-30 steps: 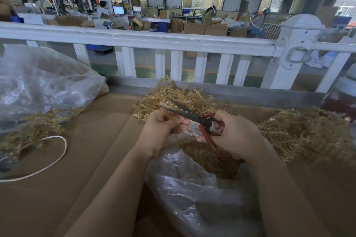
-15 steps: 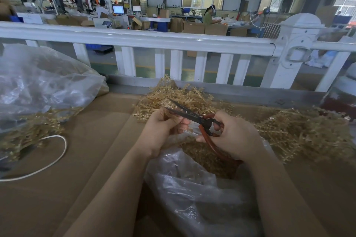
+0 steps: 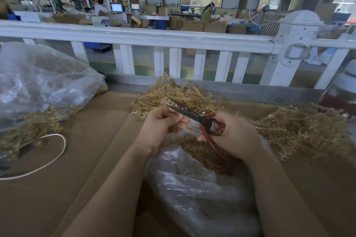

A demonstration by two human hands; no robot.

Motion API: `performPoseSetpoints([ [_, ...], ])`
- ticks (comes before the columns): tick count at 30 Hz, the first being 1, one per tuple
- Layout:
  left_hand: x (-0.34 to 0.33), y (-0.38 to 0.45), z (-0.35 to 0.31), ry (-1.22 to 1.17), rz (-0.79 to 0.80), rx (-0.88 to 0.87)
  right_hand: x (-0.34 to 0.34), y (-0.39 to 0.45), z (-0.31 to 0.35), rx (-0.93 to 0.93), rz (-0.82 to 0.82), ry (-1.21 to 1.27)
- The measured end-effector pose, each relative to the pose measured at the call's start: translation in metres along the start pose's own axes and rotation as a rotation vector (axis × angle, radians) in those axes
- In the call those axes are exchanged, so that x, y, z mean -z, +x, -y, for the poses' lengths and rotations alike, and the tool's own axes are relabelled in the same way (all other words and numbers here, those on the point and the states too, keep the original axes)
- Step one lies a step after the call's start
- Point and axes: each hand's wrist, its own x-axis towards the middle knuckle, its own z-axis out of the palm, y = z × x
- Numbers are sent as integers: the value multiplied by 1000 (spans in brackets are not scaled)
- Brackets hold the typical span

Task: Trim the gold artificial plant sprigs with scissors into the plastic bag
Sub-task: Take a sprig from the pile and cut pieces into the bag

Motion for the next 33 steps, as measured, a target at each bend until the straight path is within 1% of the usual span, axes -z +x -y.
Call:
performPoseSetpoints([
  [6,0,1,1,-19,13,-32,-1,-2,-3,-8,-38,-12],
  [13,-1,1,1,62,17,-54,-2,-3,-3,35,-91,-32],
  [21,-1,0,1,86,43,-52,-3,-2,-3,16,-80,-18],
  [23,-3,-1,1,52,39,-50,-3,-2,-4,11,-76,-19],
  [26,-4,-2,1,-111,32,-21,-3,-2,-4,-3,-66,-8],
  [27,-4,-2,1,-128,33,-17,-3,-2,-5,-5,-64,-1],
  [33,-5,-2,1,-18,8,-49,-3,-4,-4,20,-105,7],
])
